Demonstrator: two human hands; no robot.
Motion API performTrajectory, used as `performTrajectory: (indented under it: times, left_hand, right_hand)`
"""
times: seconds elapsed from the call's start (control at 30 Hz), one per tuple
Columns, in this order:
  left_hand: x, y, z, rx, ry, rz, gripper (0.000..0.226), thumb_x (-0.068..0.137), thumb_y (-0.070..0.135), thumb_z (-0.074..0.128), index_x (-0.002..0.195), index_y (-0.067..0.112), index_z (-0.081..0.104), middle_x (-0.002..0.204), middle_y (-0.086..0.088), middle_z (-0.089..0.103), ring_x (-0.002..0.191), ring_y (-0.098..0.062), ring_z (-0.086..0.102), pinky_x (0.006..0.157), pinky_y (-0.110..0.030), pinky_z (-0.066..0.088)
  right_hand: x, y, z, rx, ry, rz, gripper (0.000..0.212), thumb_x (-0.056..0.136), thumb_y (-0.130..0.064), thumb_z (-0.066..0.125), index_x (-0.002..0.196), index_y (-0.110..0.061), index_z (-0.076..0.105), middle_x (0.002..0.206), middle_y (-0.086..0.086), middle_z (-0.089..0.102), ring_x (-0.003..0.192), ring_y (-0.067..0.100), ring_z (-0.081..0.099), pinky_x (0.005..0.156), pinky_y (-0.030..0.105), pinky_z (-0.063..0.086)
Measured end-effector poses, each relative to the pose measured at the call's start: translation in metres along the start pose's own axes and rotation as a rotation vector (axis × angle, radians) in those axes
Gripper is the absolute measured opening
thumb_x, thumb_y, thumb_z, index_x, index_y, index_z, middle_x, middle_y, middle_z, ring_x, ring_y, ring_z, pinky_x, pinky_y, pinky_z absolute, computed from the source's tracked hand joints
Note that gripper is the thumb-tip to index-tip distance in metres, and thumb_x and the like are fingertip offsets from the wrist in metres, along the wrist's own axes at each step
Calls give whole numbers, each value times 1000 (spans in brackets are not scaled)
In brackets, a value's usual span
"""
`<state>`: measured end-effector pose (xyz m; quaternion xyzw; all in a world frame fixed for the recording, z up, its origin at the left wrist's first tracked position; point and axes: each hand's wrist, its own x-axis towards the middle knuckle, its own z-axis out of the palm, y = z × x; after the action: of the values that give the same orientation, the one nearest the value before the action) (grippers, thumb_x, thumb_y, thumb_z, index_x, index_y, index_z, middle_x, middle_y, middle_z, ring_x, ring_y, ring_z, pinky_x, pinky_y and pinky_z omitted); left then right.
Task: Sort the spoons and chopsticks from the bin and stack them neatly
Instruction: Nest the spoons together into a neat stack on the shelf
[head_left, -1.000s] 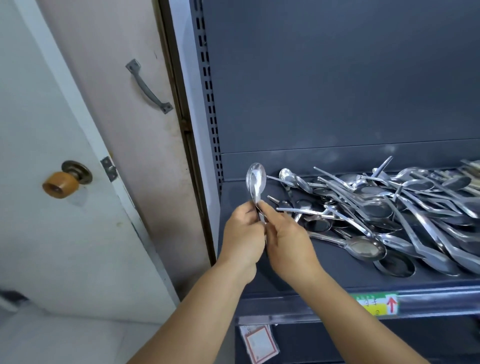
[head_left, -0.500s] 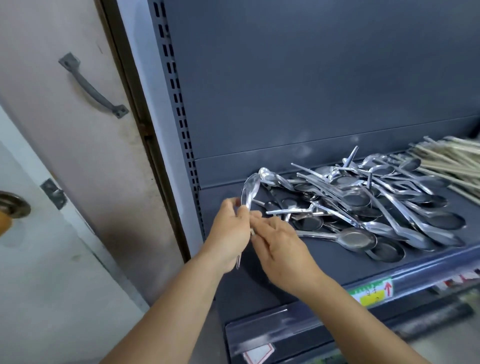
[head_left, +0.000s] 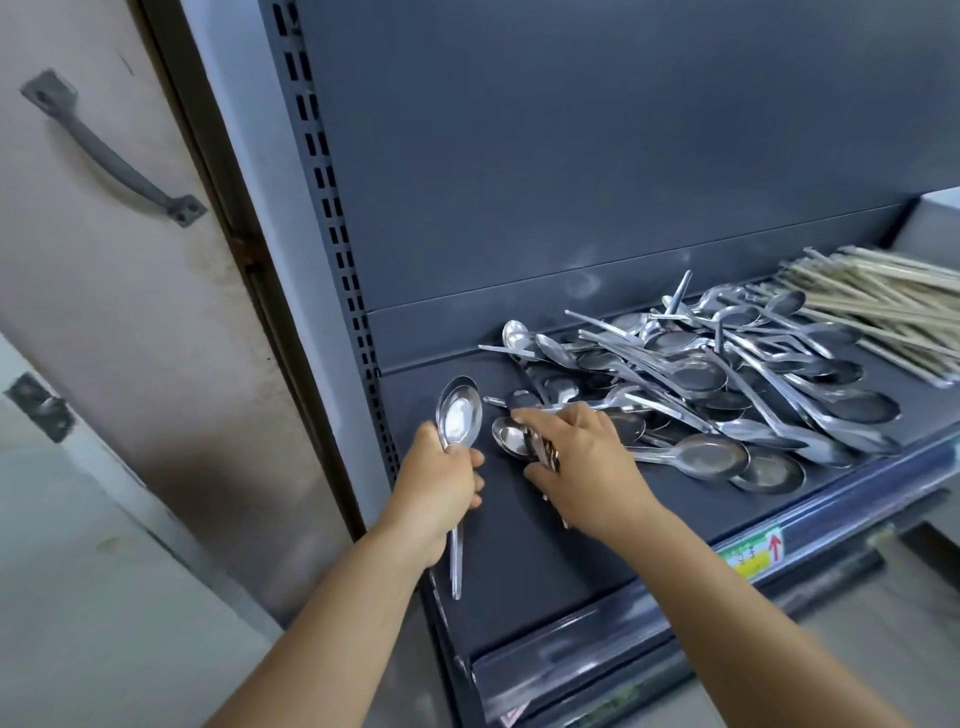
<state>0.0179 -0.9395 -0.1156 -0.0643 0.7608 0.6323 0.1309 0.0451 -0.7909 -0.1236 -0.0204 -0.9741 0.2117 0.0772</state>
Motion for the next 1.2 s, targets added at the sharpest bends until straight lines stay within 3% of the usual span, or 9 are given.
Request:
performTrajectory:
  times: [0.1,0.23,0.47,0.63,0.7,0.8,0.87,1.0,1.2]
  left_hand:
    - [-2,0,0,-6,-26,8,22,95,7,34,109,18,47,90,-1,60,63,-10,55,52,-19,45]
    - [-4,-2,0,53,-37,61,9,96,13,42,97,21,48,92,-1,63,61,-2,58,50,-12,44]
    - [-4,-1,1,39,-84,72,17,95,14,42,110,21,47,96,3,65,70,-5,61,61,-18,45]
    - [-4,-2,2,39,-76,71,20,96,13,39,114,20,47,92,8,65,66,-4,60,60,-18,43]
    - [-4,0,1,25,-75,63,24,96,10,38,116,20,47,93,6,64,67,-5,58,59,-18,43]
    - [-3,4,0,-36,-70,53,30,93,4,36,116,20,48,95,3,63,71,-7,58,61,-19,44]
    - [-3,7,1,-75,-87,51,32,91,1,37,114,19,50,93,2,63,74,-9,58,66,-22,46]
    - [-2,8,5,-125,-110,38,31,92,5,39,116,19,51,81,2,63,74,-12,58,75,-29,49]
    - [7,7,2,-183,62,0,27,92,3,40,113,14,55,76,1,62,69,-11,57,73,-26,49]
  right_hand:
    - [1,-3,2,98,35,51,53,81,-18,66,129,-26,45,111,0,50,107,20,43,91,26,36]
    - [-5,-6,1,238,64,119,37,79,-13,65,114,-18,54,98,-5,56,82,11,51,80,27,46]
    - [-11,-7,-3,-57,171,183,18,88,-17,50,106,-15,54,103,4,58,90,26,60,68,30,40]
    - [-10,-5,-3,-108,107,248,18,92,-25,51,103,-11,54,98,6,62,94,28,59,67,30,39]
    - [-11,-3,-7,14,108,279,14,90,-24,52,96,-13,60,88,0,67,87,25,61,70,31,45]
    - [-13,-3,-14,375,122,350,7,86,-20,57,81,-22,62,62,-13,62,59,8,58,52,14,42]
    - [-15,-8,-14,693,69,414,12,85,-15,58,77,-18,65,53,-9,60,47,8,52,47,15,43]
    - [-18,-20,-10,955,-15,433,15,89,-8,56,82,-14,69,61,-6,61,50,3,53,50,15,47]
    - [-17,-23,-9,1089,68,473,16,90,-5,54,82,-12,67,66,-3,61,49,3,53,48,15,46]
